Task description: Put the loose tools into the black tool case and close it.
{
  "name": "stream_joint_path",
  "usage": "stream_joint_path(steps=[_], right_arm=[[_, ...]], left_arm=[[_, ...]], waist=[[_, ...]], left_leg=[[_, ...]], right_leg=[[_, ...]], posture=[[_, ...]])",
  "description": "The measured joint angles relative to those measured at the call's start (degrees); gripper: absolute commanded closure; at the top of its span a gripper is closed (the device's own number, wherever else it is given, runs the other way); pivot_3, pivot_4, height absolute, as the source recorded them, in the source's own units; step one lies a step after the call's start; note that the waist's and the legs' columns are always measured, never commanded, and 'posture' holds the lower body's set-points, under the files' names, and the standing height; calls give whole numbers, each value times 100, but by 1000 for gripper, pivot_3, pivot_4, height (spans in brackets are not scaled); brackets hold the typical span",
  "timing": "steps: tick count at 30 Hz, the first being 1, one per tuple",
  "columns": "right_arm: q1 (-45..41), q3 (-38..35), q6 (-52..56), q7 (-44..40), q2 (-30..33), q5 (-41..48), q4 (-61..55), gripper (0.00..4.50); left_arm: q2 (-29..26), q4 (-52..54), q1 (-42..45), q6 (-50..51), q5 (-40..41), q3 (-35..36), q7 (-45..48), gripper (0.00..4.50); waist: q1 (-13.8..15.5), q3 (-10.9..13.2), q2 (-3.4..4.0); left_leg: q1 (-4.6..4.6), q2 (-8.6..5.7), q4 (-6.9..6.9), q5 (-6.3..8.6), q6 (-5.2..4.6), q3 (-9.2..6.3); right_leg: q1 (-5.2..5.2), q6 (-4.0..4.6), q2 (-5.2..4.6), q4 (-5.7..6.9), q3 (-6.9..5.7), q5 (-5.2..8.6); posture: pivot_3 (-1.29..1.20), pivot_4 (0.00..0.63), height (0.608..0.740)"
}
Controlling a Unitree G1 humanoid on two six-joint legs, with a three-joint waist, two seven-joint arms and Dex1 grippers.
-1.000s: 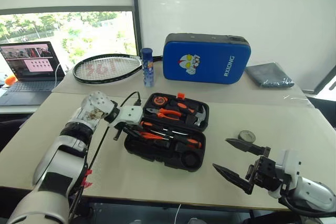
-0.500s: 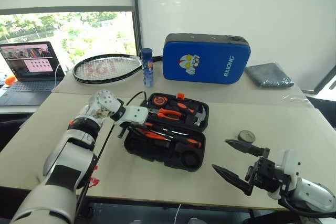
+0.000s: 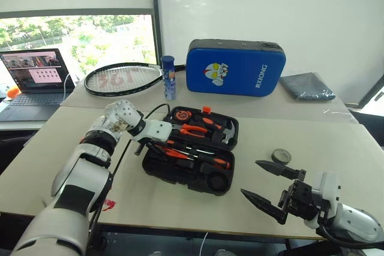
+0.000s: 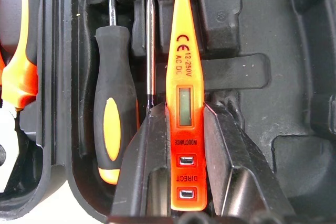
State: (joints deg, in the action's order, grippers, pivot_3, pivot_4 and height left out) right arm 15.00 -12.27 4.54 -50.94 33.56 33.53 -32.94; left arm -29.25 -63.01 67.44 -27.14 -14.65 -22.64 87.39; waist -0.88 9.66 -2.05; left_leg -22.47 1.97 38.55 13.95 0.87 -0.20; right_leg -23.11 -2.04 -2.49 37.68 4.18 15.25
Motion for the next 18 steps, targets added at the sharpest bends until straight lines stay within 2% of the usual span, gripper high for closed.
stream_joint_path(steps=[14, 16, 17, 18], right_arm=[[-85, 26, 12, 3, 17, -2, 34, 0], [-86, 26, 19, 3, 17, -2, 37, 0], [-90, 26, 26, 3, 17, -2, 39, 0], [-92, 26, 35, 3, 17, -2, 42, 0]], left_arm=[[9, 62, -33, 92, 51, 54, 114, 4073], [25, 106, -36, 234, 61, 60, 178, 3063], [36, 123, -51, 258, 95, 80, 202, 2853], [53, 149, -76, 276, 133, 103, 232, 2414]], waist=[[-13, 0, 0], [-13, 0, 0], [-14, 0, 0], [-16, 0, 0]], left_leg=[[-11, 0, 14, 6, -10, -1], [-11, 0, 14, 6, -10, -1], [-11, 0, 14, 6, -10, -1], [-11, 0, 14, 6, -10, -1]], right_leg=[[-3, 22, 0, -2, -1, -14], [-3, 22, 0, -2, -1, -13], [-3, 22, 0, -2, -1, -13], [-3, 22, 0, -2, -1, -14]], posture=[[0, 150, 740], [0, 150, 740], [0, 150, 740], [0, 150, 740]])
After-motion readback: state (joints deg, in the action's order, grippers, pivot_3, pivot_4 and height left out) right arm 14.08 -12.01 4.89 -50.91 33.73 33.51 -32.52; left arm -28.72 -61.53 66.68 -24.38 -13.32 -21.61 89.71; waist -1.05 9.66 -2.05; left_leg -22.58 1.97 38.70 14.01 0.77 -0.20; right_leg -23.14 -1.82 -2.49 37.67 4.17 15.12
